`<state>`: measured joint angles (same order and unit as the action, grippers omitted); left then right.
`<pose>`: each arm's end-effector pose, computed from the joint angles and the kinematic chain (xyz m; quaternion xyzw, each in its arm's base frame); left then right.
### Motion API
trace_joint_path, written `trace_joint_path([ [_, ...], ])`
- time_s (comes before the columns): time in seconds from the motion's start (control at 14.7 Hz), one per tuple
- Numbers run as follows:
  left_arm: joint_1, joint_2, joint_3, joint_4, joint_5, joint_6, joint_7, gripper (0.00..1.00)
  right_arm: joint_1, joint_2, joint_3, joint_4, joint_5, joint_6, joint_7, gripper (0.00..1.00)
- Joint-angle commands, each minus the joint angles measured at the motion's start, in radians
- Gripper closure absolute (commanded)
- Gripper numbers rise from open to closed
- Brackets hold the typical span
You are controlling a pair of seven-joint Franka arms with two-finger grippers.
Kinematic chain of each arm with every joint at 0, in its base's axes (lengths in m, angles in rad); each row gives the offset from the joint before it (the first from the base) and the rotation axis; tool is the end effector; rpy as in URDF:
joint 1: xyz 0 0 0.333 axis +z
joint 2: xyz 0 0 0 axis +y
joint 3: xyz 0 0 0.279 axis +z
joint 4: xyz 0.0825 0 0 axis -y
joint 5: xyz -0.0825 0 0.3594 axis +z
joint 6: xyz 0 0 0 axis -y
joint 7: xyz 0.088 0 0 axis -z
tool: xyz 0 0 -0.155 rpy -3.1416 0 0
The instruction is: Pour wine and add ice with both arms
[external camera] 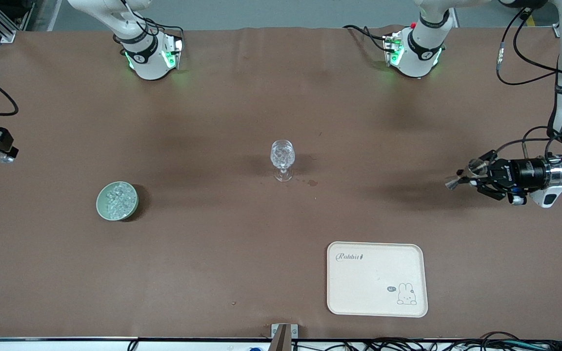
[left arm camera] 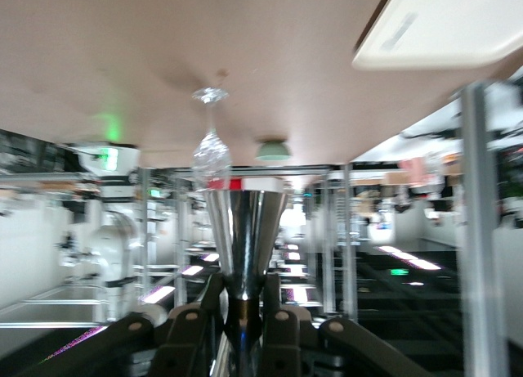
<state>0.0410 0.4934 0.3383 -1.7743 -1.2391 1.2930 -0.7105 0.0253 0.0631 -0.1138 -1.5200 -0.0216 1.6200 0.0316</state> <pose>0.5526 0.0278 0.2891 0.5911 0.5085 -0.4500 0.4354 0.5516 -0.0506 0.5329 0.9980 -0.0595 0.0182 0.0149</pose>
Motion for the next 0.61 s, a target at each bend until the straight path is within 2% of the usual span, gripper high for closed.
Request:
trace_joint_path([
  [0.0,0.005,-0.064,-0.082,-0.004,0.038,0.002,-0.018,1.00,-0.008,-0.028,0.006,-0.029,0.008,-0.012,0.007,0.99],
  [0.27,0.005,-0.068,-0.192,0.000,0.039,0.046,-0.026,1.00,-0.007,-0.028,0.008,-0.029,0.009,-0.014,0.011,0.99],
  [0.55,0.005,-0.099,-0.373,-0.001,0.071,0.204,-0.139,1.00,-0.008,-0.029,0.008,-0.029,0.009,-0.017,0.011,0.99],
])
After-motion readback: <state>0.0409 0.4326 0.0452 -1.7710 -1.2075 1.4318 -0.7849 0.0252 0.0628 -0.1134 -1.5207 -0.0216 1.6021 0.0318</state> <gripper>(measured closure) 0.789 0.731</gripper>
